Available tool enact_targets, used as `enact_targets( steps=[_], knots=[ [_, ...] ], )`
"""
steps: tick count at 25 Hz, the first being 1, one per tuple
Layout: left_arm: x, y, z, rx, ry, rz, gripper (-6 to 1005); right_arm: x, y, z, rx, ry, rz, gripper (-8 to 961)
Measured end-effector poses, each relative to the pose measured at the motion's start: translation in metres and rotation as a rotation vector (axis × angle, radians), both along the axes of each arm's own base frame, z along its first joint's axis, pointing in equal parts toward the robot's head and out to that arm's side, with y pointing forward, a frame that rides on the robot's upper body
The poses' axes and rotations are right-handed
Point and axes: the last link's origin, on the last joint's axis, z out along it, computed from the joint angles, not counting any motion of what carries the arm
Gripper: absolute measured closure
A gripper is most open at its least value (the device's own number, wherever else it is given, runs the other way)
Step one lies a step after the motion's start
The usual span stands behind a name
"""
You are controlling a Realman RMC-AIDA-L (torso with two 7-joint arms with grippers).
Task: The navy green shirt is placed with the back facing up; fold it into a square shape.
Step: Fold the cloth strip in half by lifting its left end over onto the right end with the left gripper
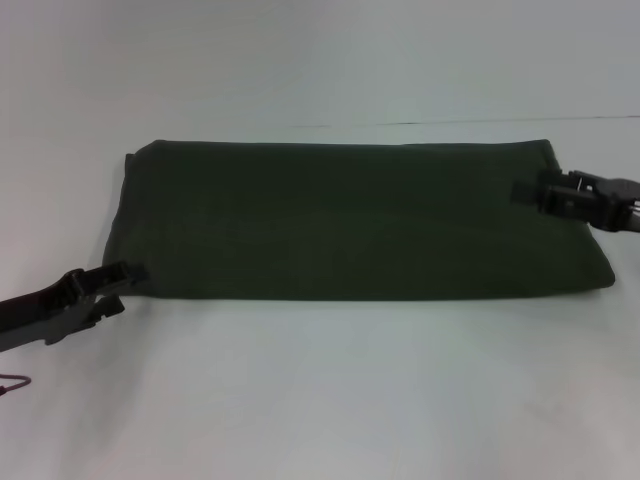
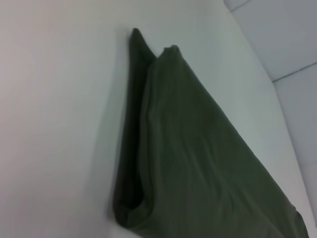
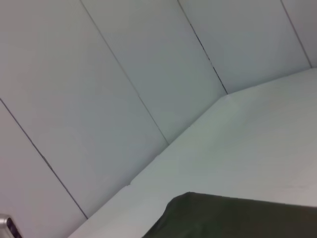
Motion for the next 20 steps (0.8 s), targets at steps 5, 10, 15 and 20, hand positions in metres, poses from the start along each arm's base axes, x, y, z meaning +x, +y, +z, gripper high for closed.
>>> enact_targets(
  steps=[5,10,15,20],
  knots=[
    [-0.002,0.002,0.0,0.003,-0.029,0.056,274,-0.007,0.006,0.004,0.0,0.001,0.016,13],
    [0.001,0.01,-0.004,-0.013,-0.06,0.088,273,-0.011,0.01,0.007,0.02,0.008,0.031,13],
    [0.006,0.017,-0.012,-0.04,-0.061,0.095,274,-0.008,0.01,0.011,0.038,0.002,0.033,13],
    [0.003,0.017,-0.014,-0.035,-0.059,0.113,274,-0.004,0.007,0.011,0.044,0.0,0.025,13]
  ],
)
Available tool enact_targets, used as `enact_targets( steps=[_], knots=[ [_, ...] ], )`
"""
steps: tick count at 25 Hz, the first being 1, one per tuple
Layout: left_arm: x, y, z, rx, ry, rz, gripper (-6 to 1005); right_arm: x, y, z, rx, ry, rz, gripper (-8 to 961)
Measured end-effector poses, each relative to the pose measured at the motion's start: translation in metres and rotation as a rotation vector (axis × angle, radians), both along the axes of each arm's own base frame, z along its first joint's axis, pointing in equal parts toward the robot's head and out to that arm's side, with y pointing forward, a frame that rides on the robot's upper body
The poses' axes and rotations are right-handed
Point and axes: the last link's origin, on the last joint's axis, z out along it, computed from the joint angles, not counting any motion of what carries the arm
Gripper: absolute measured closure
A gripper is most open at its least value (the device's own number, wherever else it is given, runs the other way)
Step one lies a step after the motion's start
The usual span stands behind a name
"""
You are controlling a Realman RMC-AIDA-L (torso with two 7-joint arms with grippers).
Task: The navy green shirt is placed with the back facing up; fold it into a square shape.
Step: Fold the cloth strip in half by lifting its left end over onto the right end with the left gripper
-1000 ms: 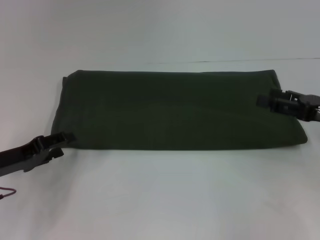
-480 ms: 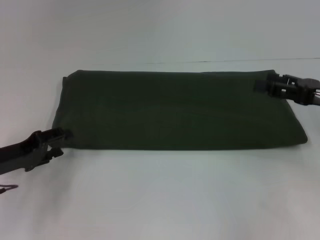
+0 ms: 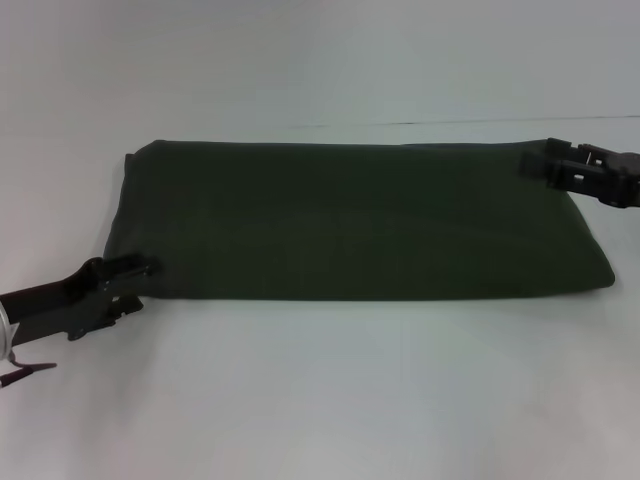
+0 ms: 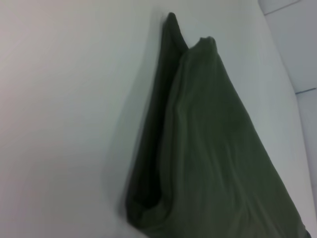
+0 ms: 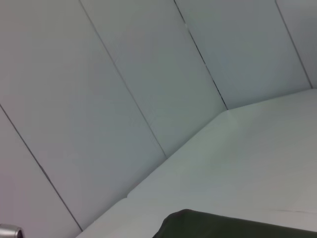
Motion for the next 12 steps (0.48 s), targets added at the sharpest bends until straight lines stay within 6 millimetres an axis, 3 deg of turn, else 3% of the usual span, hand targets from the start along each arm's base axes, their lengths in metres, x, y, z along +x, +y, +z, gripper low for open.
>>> enact_targets(
  steps=[12],
  knots=[
    [-0.004,0.0,0.0009,-0.004,0.014,0.023,273,-0.0033,0.0019,-0.0026,0.004,0.0,0.015,13]
  ],
)
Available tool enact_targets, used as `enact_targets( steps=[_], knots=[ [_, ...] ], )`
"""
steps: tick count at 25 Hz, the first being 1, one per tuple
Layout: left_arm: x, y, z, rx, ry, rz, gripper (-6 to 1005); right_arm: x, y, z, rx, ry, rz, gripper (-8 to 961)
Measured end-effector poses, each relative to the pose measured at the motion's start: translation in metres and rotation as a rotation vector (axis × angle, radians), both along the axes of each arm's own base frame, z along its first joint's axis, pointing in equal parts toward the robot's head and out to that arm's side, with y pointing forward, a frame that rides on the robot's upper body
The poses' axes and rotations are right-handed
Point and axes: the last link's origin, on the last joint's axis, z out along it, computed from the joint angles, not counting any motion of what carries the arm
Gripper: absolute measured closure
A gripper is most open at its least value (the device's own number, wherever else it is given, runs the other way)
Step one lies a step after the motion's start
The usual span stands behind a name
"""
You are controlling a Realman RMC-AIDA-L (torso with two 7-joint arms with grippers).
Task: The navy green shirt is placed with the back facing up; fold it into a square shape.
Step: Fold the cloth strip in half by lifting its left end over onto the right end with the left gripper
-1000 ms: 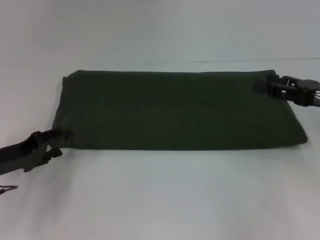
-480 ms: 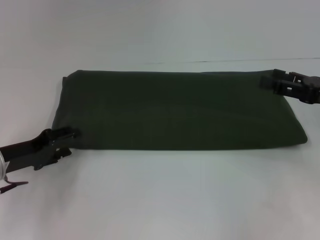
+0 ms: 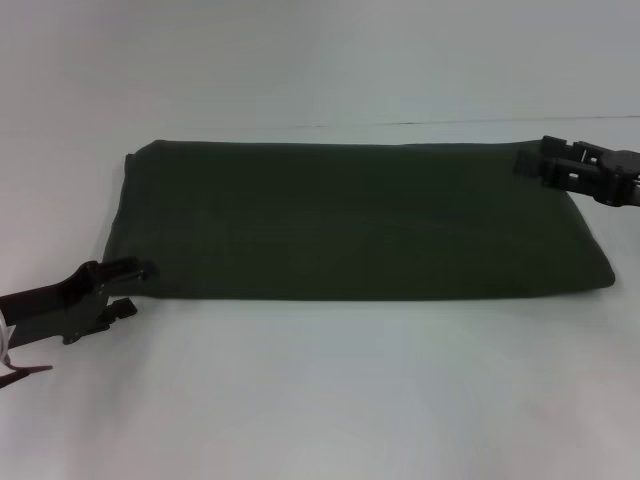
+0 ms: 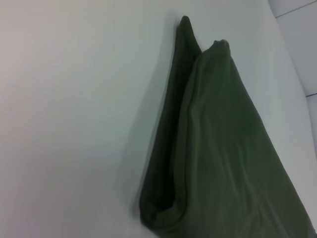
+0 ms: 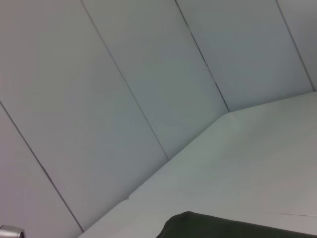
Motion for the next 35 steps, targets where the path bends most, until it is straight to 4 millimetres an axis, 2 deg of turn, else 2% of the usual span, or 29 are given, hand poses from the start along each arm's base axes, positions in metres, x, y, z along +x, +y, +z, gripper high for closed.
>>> enact_targets(
  steps=[14,35],
  knots=[
    [-0.006,-0.001,0.0,-0.006,0.031,0.018,274,-0.001,0.001,0.002,-0.002,0.002,0.002,13],
    [-0.003,0.011,0.004,0.012,0.068,0.009,273,-0.005,0.004,0.003,-0.001,0.012,0.007,13]
  ],
)
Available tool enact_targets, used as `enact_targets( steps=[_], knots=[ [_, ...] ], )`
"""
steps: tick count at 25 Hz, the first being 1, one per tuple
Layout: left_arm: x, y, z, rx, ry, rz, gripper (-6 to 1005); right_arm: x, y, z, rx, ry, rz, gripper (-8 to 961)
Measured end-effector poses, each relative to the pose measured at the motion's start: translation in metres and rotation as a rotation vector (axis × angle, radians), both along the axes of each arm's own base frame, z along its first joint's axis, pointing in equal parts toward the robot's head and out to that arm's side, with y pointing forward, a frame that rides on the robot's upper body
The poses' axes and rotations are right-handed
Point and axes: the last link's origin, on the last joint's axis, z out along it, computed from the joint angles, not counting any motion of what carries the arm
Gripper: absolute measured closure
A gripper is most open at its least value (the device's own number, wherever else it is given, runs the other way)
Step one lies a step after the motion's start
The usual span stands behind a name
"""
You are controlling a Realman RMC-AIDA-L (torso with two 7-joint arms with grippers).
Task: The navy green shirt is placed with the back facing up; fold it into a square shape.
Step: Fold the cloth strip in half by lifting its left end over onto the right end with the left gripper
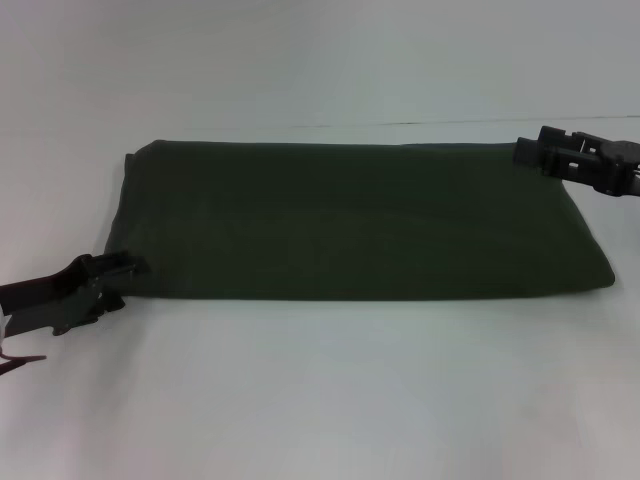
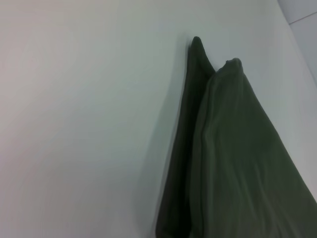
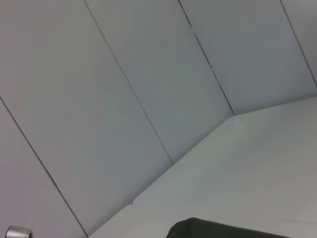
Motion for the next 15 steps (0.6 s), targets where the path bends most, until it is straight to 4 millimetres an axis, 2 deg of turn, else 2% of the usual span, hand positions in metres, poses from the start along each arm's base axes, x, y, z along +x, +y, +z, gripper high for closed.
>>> enact_targets(
  steps=[15],
  knots=[
    [-0.0011,0.0091,0.0006,0.015,0.049,0.004,273,0.0001,-0.0002,0.0009,0.006,0.007,-0.001,13]
  ],
)
